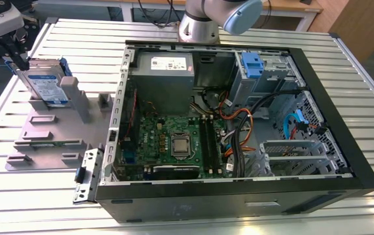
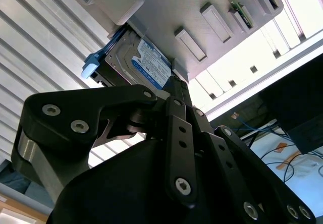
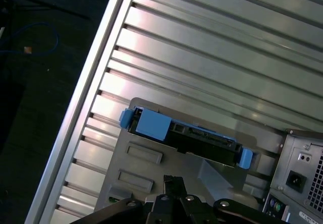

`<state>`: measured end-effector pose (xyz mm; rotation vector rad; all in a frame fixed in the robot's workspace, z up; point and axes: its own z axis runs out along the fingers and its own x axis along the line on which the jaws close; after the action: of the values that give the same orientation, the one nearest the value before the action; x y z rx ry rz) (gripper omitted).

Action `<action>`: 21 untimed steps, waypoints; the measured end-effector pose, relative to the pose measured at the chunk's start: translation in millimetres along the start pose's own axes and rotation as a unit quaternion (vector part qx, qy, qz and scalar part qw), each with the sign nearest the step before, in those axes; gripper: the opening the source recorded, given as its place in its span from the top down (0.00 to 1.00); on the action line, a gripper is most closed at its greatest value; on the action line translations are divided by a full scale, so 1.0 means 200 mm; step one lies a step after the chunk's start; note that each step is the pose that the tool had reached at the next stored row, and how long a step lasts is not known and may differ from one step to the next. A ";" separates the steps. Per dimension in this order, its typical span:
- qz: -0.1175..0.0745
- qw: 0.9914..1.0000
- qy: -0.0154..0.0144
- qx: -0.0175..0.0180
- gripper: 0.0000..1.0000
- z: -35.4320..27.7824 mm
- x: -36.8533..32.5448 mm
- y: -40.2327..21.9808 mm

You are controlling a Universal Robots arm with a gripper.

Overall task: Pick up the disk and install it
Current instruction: 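Pick up the disk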

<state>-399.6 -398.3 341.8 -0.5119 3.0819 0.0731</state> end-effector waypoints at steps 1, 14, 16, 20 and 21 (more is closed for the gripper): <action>0.000 1.000 0.000 0.000 0.89 0.000 0.000 0.000; -0.004 1.000 0.000 0.000 0.89 0.000 0.000 0.000; -0.005 1.000 0.000 0.000 0.89 0.000 0.000 0.000; -0.016 1.000 0.001 0.000 0.89 0.000 0.000 0.000; -0.016 1.000 0.001 0.000 0.89 0.000 0.000 0.000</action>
<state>-399.6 -398.3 341.8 -0.5616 3.0740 0.0735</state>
